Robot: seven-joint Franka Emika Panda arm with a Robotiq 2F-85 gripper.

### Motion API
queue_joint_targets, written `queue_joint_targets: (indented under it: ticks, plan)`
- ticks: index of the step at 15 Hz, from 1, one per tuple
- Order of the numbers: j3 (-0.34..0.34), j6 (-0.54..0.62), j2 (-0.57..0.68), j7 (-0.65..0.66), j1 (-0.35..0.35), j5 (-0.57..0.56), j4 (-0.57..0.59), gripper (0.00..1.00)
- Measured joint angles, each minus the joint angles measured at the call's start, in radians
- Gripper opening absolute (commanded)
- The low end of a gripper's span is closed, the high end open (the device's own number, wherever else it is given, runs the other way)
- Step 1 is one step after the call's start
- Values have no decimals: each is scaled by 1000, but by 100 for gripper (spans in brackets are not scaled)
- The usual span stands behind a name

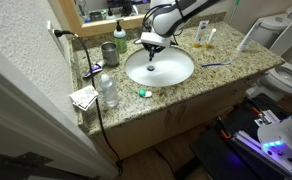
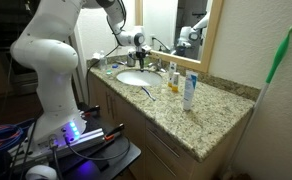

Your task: Open the faucet, place the toothbrush underneath the running faucet then set it down on the right side of the counter, pick up the shaving stick and place it under the running water then set it down on the left side of the counter, close the faucet

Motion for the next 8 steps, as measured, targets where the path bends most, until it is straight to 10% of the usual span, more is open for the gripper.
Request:
queue_joint_targets:
  ticks: [8]
  plan:
    - [-2,0,-10,0,3,0,-10,4]
